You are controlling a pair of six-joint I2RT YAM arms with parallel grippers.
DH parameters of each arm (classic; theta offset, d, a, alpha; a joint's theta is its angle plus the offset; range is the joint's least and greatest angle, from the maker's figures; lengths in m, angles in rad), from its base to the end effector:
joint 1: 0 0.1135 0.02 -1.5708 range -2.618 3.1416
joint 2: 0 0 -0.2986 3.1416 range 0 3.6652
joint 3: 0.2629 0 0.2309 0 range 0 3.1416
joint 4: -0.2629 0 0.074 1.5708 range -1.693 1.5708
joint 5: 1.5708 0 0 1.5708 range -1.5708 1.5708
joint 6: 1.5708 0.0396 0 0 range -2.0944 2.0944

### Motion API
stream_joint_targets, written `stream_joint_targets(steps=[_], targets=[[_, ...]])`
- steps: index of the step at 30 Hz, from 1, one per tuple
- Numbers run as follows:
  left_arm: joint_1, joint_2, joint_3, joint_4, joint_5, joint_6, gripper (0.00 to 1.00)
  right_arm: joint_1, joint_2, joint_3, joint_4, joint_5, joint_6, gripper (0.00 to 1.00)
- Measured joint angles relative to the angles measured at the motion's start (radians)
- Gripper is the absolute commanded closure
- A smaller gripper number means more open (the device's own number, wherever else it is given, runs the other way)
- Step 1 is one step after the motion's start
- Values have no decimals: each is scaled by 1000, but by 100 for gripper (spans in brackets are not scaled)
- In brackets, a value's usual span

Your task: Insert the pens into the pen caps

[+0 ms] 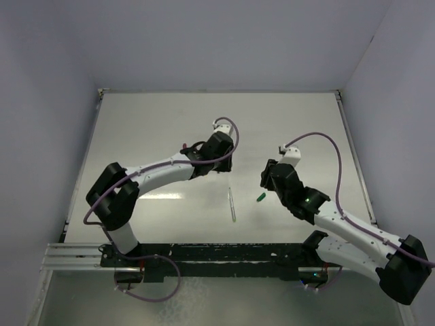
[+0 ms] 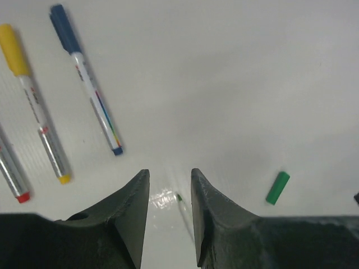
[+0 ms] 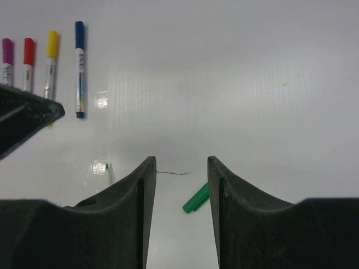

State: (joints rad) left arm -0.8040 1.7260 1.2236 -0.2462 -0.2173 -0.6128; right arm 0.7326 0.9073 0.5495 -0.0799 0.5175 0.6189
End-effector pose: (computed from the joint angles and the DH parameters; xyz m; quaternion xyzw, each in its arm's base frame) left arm 0.2650 -0.2627 0.2771 0.0439 0.9113 -0.1830 0.3664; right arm 0.1351 0.0952 0.2809 0.0908 0.8222 0.1561 0.5399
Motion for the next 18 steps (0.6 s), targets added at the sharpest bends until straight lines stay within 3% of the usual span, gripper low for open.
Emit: stream_joint_targets(steps=[7, 18], targets=[[-156, 0, -95, -66, 10, -9, 59, -4, 45, 8, -120, 89, 123, 27], [-261, 16, -105, -123, 1, -63, 55, -8, 50, 7, -162, 103, 208, 24]])
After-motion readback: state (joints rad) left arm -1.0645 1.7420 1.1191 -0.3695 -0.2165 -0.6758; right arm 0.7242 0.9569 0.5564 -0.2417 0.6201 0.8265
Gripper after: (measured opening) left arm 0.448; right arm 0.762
